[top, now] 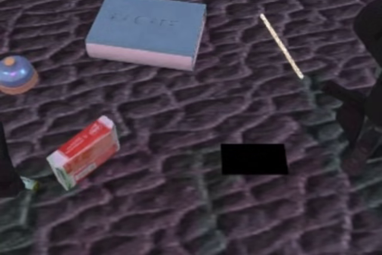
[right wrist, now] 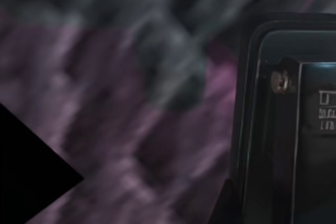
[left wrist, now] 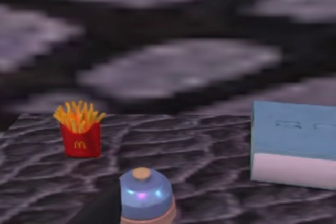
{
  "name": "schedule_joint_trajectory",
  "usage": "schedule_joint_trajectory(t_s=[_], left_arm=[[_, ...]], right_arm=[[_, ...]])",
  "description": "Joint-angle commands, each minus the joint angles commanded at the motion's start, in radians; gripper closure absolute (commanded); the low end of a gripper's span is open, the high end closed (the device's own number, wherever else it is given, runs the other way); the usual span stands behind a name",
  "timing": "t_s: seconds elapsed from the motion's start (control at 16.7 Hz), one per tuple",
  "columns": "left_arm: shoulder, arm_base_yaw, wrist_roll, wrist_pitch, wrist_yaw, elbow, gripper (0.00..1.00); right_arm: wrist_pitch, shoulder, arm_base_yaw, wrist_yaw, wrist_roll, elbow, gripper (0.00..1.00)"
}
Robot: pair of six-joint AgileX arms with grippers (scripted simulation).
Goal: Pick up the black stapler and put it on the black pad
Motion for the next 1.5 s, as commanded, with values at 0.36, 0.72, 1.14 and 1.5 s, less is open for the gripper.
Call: schedule_joint_trajectory(t_s=[0.36,0.72,1.14,1.5], left_arm=[[0.0,0.0,0.0,0.0,0.0,0.0,0.0],[0.0,0.0,0.0,0.0,0.0,0.0,0.0],[0.0,0.0,0.0,0.0,0.0,0.0,0.0],[0.0,0.0,0.0,0.0,0.0,0.0,0.0]], right_arm=[[-0.052,-0.03,-0.002,0.0,-0.003,0.033,1.0],[-0.065,0.007,0.032,-0.001,-0.15,0.089,1.0],[-0.113,0.127,0.132,-0.007,-0.779,0.225,1.0],[-0.139,0.208,0.232,-0.014,-1.472,0.324,1.0]])
